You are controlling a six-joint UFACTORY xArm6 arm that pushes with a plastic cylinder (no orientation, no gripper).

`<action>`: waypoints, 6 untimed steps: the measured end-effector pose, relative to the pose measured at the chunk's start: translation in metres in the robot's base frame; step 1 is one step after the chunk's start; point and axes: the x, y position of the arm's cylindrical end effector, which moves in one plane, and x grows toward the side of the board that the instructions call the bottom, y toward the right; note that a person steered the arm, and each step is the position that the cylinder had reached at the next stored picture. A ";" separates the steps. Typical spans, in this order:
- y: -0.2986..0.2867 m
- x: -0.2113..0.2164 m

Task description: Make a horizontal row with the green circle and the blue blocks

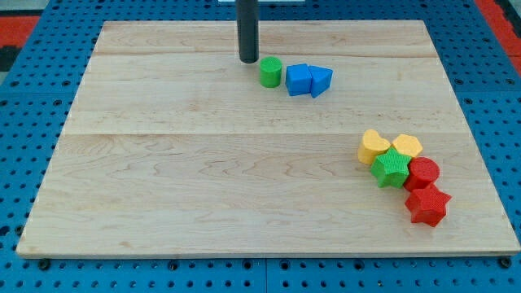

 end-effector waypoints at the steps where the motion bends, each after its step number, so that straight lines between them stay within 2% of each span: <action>1: 0.028 0.011; 2: 0.048 0.024; 6: 0.127 0.025</action>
